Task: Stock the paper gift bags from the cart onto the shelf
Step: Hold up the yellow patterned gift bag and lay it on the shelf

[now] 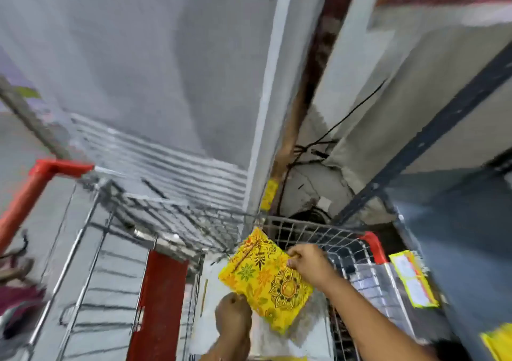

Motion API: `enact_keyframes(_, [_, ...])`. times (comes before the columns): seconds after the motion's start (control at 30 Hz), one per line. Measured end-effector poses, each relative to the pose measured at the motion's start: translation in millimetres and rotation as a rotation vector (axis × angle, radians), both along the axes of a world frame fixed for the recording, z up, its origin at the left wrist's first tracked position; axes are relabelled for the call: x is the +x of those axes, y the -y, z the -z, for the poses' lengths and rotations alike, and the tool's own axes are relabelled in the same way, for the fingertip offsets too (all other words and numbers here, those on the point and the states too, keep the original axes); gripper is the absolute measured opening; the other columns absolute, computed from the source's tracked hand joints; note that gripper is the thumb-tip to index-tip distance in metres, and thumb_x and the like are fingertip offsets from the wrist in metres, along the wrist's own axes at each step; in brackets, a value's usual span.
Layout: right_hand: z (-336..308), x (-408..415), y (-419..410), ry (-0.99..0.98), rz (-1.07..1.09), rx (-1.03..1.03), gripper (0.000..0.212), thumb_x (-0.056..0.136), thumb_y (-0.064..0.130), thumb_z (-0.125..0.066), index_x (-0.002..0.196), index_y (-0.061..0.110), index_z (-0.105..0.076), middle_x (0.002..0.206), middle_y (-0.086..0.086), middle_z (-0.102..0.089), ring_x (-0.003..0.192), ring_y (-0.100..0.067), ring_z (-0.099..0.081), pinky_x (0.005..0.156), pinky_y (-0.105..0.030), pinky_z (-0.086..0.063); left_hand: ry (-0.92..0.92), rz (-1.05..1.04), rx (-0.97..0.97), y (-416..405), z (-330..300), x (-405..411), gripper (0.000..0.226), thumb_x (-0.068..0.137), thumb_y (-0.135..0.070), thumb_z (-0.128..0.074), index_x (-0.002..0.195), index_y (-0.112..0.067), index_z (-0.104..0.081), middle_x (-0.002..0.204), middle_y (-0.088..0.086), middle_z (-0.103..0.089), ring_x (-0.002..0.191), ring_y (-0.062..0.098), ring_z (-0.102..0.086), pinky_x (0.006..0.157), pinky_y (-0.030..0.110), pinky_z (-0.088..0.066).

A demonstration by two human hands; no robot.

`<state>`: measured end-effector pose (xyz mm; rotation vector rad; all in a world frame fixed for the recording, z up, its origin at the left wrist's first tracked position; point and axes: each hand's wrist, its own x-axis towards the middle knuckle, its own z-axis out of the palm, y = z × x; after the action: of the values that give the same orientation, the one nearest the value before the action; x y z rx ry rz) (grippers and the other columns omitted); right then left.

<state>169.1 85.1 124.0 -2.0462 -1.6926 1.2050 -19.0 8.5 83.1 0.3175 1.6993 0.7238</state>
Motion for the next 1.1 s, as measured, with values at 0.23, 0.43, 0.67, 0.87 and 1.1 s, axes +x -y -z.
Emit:
enact_keyframes(0.23, [-166, 44, 105, -0.335, 0.543, 0.276, 0.032, 0.066, -0.011, -0.074, 0.053, 0.018, -0.073, 0.051, 0.01, -0.068, 0.052, 0.005, -0.059, 0.054, -0.012, -0.048, -0.058, 0.458, 0.563, -17, -180, 20, 0.019, 0.085, -0.015, -0.062, 0.087, -0.03, -0.074, 0.087, 0.014, -0.073, 0.086, 0.021, -0.069, 0.08, 0.031, -0.054])
enact_keyframes(0.43, [-293, 67, 235, -0.42, 0.861, 0.649, 0.02, 0.068, -0.008, -0.074, 0.073, 0.011, -0.077, 0.071, -0.009, -0.076, 0.064, -0.014, -0.068, 0.058, -0.022, -0.055, 0.274, 0.705, 0.914, 20, -334, 66, 0.025, 0.071, -0.021, -0.07, 0.076, -0.044, -0.074, 0.091, 0.006, -0.077, 0.071, 0.004, -0.067, 0.08, 0.034, -0.058])
enact_keyframes(0.67, [-426, 55, 391, -0.444, 1.064, 1.044, 0.036, 0.069, 0.014, -0.079, 0.099, -0.002, -0.068, 0.078, -0.01, -0.076, 0.065, -0.014, -0.067, 0.057, -0.019, -0.055, 0.703, 0.982, 1.08, 112, -479, 119, 0.019, 0.085, -0.005, -0.062, 0.097, -0.011, -0.074, 0.089, 0.009, -0.076, 0.086, 0.025, -0.064, 0.083, 0.047, -0.051])
enact_keyframes(0.87, [-500, 25, 473, -0.302, 1.172, 1.297, 0.022, 0.081, -0.004, -0.063, 0.102, -0.003, -0.065, 0.068, 0.001, -0.076, 0.056, -0.006, -0.067, 0.048, -0.014, -0.052, 0.937, 1.144, 1.143, 178, -560, 144, 0.022, 0.087, -0.004, -0.059, 0.108, -0.002, -0.065, 0.088, 0.006, -0.073, 0.081, 0.02, -0.064, 0.069, 0.03, -0.057])
enact_keyframes(1.1, [-544, 0, 522, -0.211, 1.233, 1.422, 0.017, 0.081, 0.001, -0.064, 0.097, 0.006, -0.068, 0.072, 0.002, -0.077, 0.067, -0.007, -0.071, 0.06, -0.019, -0.058, 1.051, 1.266, 1.189, 223, -617, 147, 0.018, 0.087, -0.005, -0.059, 0.103, -0.007, -0.068, 0.081, -0.001, -0.075, 0.073, 0.014, -0.07, 0.067, 0.025, -0.06])
